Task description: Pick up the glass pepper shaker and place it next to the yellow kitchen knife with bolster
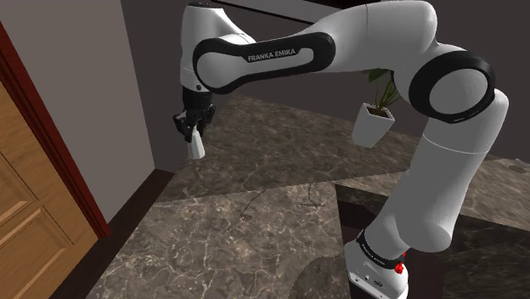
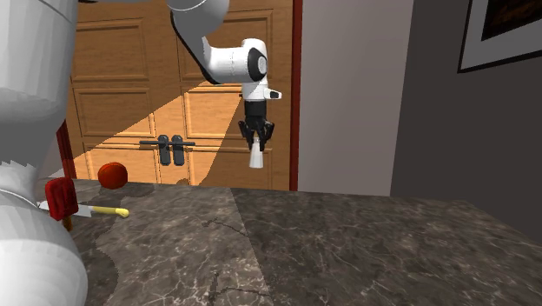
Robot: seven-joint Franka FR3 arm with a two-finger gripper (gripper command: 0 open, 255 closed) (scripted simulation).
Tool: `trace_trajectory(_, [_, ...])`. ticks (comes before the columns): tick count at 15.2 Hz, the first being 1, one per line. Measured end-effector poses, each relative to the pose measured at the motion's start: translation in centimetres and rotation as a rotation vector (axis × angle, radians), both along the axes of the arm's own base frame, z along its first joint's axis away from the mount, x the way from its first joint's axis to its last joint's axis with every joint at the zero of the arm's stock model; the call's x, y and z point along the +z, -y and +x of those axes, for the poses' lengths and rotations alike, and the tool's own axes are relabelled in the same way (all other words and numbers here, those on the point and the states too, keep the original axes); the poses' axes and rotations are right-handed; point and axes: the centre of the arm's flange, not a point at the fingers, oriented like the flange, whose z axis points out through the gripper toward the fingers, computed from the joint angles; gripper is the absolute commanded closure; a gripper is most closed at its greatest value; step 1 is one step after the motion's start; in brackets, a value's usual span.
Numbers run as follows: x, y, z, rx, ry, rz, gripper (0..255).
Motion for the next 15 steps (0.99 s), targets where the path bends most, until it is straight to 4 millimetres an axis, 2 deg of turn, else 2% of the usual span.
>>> trace_trajectory(12, [6.0, 0.0, 0.1, 0.0, 0.0, 0.0, 255])
trace_trajectory(15, [6.5, -0.7, -2.5, 0.0, 0.0, 0.0, 255])
